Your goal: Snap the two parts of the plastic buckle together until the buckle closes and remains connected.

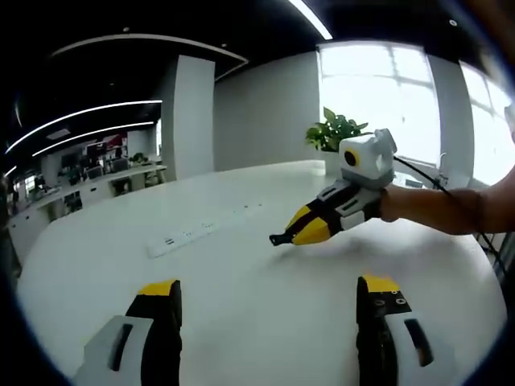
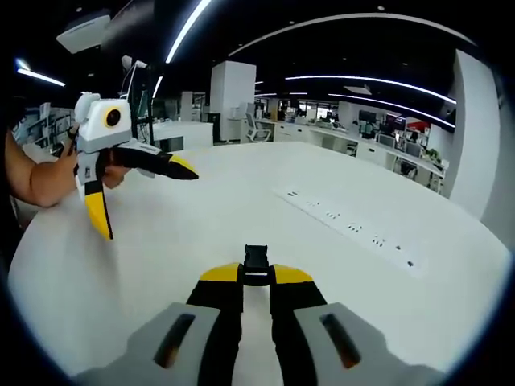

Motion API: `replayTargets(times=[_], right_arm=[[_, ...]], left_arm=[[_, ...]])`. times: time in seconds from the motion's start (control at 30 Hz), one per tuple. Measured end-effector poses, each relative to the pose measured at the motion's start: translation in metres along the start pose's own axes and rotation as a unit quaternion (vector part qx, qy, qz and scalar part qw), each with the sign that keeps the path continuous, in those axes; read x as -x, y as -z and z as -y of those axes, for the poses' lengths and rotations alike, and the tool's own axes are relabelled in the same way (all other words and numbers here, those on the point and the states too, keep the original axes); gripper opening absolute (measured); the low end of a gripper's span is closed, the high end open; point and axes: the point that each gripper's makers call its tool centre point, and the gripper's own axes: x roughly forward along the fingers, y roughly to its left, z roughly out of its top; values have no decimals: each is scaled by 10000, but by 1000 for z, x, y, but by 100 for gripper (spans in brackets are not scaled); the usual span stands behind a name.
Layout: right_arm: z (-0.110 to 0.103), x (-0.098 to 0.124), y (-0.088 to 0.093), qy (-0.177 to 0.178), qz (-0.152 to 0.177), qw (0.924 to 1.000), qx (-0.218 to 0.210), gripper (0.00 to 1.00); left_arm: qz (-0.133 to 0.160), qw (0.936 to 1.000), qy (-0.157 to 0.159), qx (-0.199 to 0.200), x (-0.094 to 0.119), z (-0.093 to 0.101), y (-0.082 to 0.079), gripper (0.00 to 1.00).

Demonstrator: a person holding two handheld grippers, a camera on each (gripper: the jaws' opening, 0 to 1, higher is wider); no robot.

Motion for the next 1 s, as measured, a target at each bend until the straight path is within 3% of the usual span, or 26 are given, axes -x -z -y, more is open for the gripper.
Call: replayTargets(times=[1.0], right_arm=[[-4, -10, -4, -213, 48, 9997, 127, 11]], left_arm=[[-6, 10000, 25, 32, -2, -2, 2, 91]])
